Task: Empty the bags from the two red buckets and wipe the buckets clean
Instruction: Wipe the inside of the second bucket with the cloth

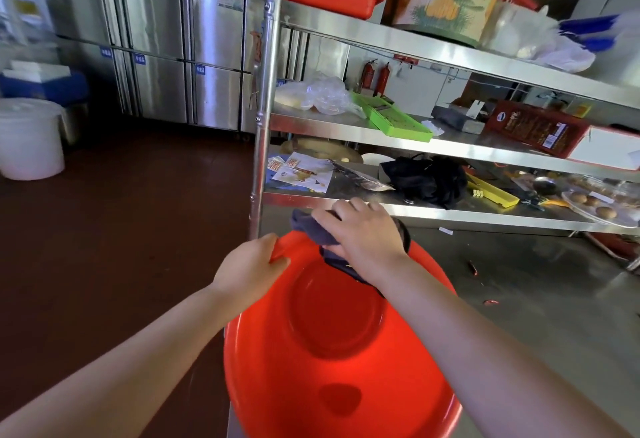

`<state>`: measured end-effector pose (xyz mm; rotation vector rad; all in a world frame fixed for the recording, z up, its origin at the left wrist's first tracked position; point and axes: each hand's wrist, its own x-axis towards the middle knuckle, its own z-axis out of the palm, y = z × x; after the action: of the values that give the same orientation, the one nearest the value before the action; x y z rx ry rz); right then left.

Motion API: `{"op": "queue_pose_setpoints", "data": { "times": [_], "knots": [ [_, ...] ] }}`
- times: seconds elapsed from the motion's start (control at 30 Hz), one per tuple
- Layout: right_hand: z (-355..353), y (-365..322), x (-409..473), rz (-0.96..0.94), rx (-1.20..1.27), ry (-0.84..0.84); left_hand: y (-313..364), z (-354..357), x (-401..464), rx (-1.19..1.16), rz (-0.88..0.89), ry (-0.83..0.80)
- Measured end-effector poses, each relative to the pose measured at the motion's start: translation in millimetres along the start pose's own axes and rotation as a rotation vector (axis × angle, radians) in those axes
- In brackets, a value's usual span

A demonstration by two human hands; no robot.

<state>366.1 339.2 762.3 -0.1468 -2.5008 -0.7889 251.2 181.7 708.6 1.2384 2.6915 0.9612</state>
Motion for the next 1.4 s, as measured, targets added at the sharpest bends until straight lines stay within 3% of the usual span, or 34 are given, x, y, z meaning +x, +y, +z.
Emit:
{"op": "queue_pose_setpoints", "data": {
  "times": [0.2,0.43,0.57,0.67,0.77,0.9,0.97,1.07,1.2,1.4],
  "knots": [
    [22.2,21.7,-20.3,0.249,0.009,0.066,3.8,15.3,4.1,0.011,0.047,0.14],
    [40.9,39.8,-62.5,0.731,0.049,-0.092,-17.3,13.0,1.2,-0.089,-0.14,0.174],
    [41.9,40.1,-76.1,0.807,0.109,-0.118,-13.2,14.7,-10.4,-0.132,-0.147,0.211],
    [34.2,41.8,-78.3,0.784,0.166,-0.116,-12.5,10.4,-21.7,-0.081,-0.15,0.196],
    [22.2,44.9,-75.0,0.608,0.174,-0.03,-12.8,-6.0,-19.6,0.019,-0.134,0.155],
    [8.7,30.3,-46.6,0.276,0.113,0.084,14.3,-11.7,1.5,0.136,0.158,0.088],
    [8.7,16.7,-35.1,0.177,0.1,0.116,29.0,-8.6,8.7,0.13,0.159,0.017],
    [15.9,0.2,-27.7,0.193,0.093,0.204,31.6,-7.4,12.5,0.065,0.084,-0.018],
    [27.1,-18.9,-19.1,0.125,0.101,0.303,31.2,-7.7,12.6,0.037,0.145,0.046],
    [38.4,-5.5,-19.7,0.259,0.045,0.201,5.5,-11.0,8.6,-0.009,-0.008,0.069]
  ]
}}
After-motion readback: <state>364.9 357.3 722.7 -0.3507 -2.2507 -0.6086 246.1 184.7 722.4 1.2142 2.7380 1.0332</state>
